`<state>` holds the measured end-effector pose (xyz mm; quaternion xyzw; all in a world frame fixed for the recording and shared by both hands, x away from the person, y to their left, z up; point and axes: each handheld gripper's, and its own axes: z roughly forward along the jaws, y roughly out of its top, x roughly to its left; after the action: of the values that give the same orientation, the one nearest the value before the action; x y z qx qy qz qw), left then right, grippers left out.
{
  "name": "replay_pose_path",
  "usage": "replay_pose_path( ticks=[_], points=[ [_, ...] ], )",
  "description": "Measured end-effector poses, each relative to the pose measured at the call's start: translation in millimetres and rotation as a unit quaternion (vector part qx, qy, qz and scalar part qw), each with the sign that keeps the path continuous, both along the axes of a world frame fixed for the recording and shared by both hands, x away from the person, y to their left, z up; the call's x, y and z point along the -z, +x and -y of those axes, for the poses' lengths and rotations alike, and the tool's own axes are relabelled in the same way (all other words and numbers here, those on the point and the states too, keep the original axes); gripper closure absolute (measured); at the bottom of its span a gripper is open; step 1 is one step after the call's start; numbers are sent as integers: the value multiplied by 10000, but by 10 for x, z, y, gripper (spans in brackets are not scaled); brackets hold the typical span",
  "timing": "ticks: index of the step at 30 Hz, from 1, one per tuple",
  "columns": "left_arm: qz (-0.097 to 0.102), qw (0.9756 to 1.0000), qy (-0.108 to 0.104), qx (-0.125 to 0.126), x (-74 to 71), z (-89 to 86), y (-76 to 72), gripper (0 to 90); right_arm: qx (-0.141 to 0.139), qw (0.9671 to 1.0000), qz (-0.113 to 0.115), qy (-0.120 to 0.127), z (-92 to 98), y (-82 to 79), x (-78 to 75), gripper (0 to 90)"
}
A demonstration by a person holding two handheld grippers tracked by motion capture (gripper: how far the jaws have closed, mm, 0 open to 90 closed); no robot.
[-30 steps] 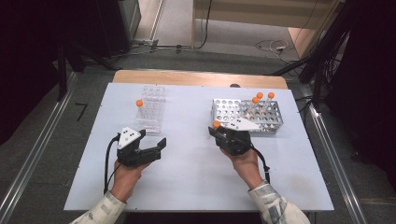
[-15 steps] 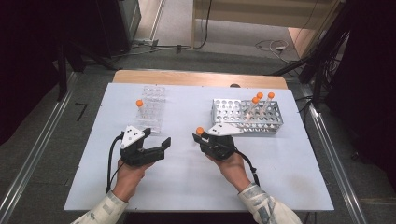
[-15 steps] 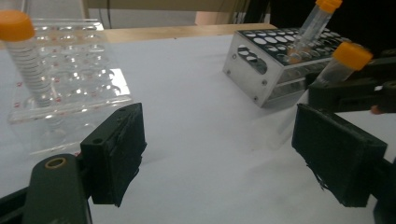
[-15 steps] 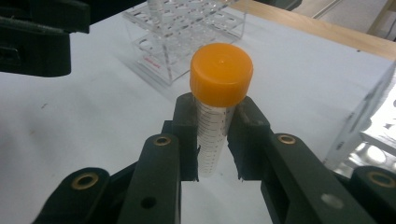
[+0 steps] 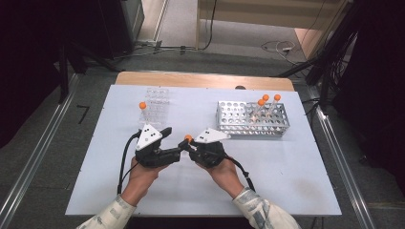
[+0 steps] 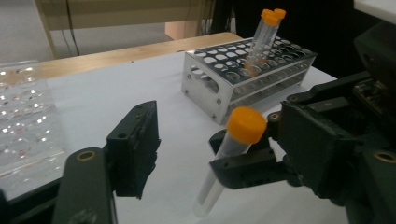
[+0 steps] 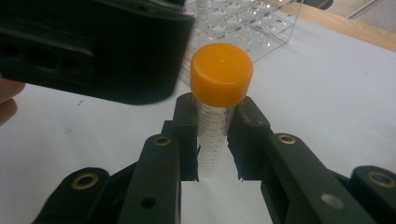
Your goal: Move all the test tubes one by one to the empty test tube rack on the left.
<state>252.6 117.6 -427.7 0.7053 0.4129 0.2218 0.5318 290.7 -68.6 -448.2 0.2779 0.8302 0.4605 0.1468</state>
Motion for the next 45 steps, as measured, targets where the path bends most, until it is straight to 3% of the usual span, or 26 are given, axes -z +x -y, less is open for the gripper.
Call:
replay_pose_path(
  ticks=[7, 19, 25, 29, 34, 36, 40, 45],
  points=[
    [-60, 9999, 31, 117, 41, 14, 41, 442, -60, 10000, -3, 6, -38, -22, 0, 718],
    [-66, 9993, 228, 276, 85, 85, 50, 576, -89, 10000, -22, -15, -53, -39, 3, 717],
    [-31, 9993, 246, 293, 86, 90, 43, 686, -92, 9999, -48, -35, -55, -38, 8, 717],
    [-21, 9994, 199, 294, 84, 76, 51, 699, -103, 9999, -53, -41, -51, -36, 9, 710],
    [-12, 9998, 68, 212, 58, 18, 66, 700, -179, 9998, -110, -55, -40, -29, 1, 448],
    [-27, 9998, 5, 172, 53, 0, 81, 701, -151, 9996, -248, -36, -14, -3, -5, 359],
    [-32, 9999, -19, 130, 52, -13, 106, 701, -107, 9994, -323, -10, 48, 38, -19, 258],
    [-29, 10000, -59, 22, 37, -44, 133, 701, -29, 9993, -365, -95, 124, 55, -8, 222]
  ],
)
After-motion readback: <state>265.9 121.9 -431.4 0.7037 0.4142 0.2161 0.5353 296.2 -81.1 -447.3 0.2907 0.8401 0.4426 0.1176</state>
